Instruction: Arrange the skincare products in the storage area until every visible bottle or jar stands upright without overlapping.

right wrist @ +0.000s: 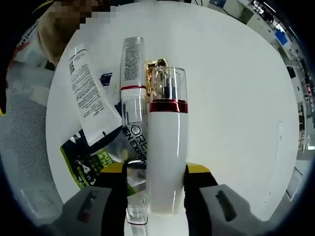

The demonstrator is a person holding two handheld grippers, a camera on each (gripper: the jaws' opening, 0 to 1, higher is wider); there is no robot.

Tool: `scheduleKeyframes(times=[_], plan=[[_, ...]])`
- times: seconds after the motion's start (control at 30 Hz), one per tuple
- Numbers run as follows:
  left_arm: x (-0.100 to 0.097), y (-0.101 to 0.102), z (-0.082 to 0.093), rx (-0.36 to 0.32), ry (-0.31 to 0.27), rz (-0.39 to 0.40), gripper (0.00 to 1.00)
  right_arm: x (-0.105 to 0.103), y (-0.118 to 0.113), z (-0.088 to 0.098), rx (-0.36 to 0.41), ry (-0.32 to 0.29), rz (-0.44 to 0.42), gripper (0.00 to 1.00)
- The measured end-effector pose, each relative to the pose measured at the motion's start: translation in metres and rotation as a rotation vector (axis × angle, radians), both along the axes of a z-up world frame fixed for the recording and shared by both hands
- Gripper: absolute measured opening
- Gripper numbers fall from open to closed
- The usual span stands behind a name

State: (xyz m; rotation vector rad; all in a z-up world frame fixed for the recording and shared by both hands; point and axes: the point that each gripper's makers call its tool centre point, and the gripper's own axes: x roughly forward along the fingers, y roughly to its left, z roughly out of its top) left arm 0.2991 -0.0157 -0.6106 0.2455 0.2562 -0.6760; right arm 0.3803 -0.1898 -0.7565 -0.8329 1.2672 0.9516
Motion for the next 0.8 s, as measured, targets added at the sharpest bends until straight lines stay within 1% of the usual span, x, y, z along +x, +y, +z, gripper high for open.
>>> scheduleKeyframes(times=[0.17,0.33,0.57,0.73,0.8], plan=[[-0.001,-0.002,-0.001,0.007,0.003,-0.008,0.95,-0.001,0.0,0.0,0.008,-0.002,0.001,0.42],[-0.002,-0.002,-0.001,0.012,0.003,-0.011,0.95,-0.004,0.004,0.0,0.012,0.005,-0.002,0.31],[-0.003,-0.004,-0.002,0.018,0.005,-0.019,0.94,-0.01,0.006,0.0,0.004,0.0,0.005,0.31],[-0.004,-0.004,-0.002,0.016,0.005,-0.021,0.94,-0.013,0.007,0.001,0.007,-0.003,-0.006,0.3],[-0.005,-0.004,-0.004,0.025,0.007,-0.026,0.94,-0.015,0.008,0.002,0.005,-0.003,-0.017,0.29]])
